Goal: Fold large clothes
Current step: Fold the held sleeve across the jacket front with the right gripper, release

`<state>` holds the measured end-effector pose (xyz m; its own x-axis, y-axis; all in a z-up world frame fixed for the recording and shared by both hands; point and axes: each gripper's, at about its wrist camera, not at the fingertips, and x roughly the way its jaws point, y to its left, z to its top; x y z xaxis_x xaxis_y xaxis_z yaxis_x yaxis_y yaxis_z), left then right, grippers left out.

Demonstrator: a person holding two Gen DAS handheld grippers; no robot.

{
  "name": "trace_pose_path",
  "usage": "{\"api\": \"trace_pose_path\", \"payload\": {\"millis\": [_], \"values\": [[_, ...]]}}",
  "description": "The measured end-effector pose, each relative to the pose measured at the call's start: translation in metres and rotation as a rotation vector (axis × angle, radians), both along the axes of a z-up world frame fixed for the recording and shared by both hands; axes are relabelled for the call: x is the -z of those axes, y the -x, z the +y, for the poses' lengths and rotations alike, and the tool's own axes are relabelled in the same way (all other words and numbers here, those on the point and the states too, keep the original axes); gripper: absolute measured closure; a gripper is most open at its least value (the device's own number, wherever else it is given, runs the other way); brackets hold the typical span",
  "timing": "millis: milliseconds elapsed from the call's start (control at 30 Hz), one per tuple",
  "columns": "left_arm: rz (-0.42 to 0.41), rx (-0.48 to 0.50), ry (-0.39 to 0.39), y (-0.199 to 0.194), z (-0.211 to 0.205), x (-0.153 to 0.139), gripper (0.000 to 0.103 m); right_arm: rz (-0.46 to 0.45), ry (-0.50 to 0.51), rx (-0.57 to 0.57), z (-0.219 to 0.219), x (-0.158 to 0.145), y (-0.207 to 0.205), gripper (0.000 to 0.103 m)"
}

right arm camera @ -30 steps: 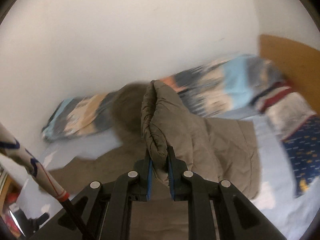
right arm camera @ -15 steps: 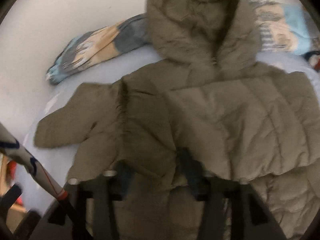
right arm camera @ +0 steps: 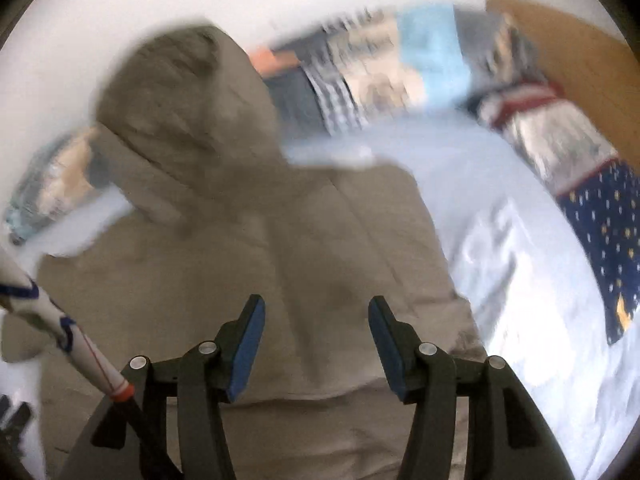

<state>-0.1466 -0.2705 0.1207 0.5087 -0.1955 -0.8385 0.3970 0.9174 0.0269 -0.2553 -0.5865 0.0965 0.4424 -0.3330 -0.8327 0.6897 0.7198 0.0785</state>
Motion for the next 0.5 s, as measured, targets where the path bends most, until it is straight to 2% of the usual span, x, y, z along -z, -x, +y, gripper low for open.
{"api": "trace_pose_path", "payload": {"millis": [33,67,100,200,300,367,500], "values": [[-0.009,0.02,-0.009,0.003,-0.004,0.0,0.0,0.071,-0.036,-0.016,-0.005,0.02,-0.005,0.045],[-0.016,0.029,-0.014,0.004,-0.007,-0.001,0.0,0.102,-0.052,-0.036,-0.004,0.03,-0.005,0.045],[-0.029,0.04,-0.022,0.006,-0.008,-0.001,0.0,0.128,-0.03,-0.066,0.001,0.039,-0.008,0.044],[-0.059,0.046,-0.03,0.008,-0.009,-0.006,0.0,0.173,0.072,-0.107,0.016,0.029,-0.009,0.044],[-0.055,0.036,-0.013,0.008,-0.004,-0.01,0.0,0.086,0.115,-0.148,0.042,-0.001,0.001,0.044],[-0.053,0.031,-0.007,0.008,0.0,-0.013,0.0,0.067,0.139,-0.192,0.061,-0.012,0.002,0.043],[-0.059,0.029,-0.001,0.013,0.005,-0.017,0.0,0.059,0.116,-0.26,0.101,-0.011,-0.01,0.043]]}}
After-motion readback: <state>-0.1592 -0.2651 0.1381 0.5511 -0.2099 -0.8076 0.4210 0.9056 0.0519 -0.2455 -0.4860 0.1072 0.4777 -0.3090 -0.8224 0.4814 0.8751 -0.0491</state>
